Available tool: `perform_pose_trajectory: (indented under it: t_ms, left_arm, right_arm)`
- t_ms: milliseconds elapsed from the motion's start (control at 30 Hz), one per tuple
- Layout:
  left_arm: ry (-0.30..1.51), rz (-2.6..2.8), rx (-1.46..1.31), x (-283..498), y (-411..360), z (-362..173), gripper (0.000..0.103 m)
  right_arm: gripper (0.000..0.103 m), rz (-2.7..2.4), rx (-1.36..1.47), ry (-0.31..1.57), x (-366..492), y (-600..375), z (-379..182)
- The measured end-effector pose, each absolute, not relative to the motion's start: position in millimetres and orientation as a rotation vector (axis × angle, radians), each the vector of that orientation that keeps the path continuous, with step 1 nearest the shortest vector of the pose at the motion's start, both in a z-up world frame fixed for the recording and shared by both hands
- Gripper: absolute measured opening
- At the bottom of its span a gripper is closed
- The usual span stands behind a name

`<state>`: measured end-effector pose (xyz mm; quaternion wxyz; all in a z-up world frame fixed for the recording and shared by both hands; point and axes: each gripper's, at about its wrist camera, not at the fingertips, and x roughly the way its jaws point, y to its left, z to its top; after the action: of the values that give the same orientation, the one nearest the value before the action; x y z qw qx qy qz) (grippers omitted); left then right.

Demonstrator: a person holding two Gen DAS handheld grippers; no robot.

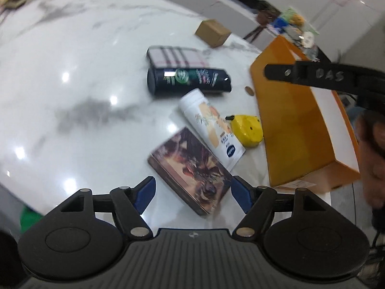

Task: Organize rigid objects
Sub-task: 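Move the left tool to the artwork card box while the right tool approaches the white lotion bottle, then close the left tool on the artwork card box while the right tool grasps the white lotion bottle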

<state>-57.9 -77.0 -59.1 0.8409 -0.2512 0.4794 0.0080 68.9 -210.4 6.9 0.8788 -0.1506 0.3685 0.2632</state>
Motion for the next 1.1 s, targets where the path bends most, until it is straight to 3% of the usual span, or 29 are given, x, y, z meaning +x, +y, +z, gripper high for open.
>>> perform_pose_trajectory:
  t_ms: [600, 1100]
  left_arm:
    - [0.996, 0.275, -0.467, -30.4, -116.1, -77.3, 0.094]
    - [1.086, -0.128, -0.183, -24.8, -72.6, -72.0, 0.095]
  right_arm:
    - [0.044, 0.536, -0.261, 0.746, 70.1, -232.0, 16.2]
    - [0.047, 0.565, -0.298, 0.772, 65.1, -220.7, 6.2]
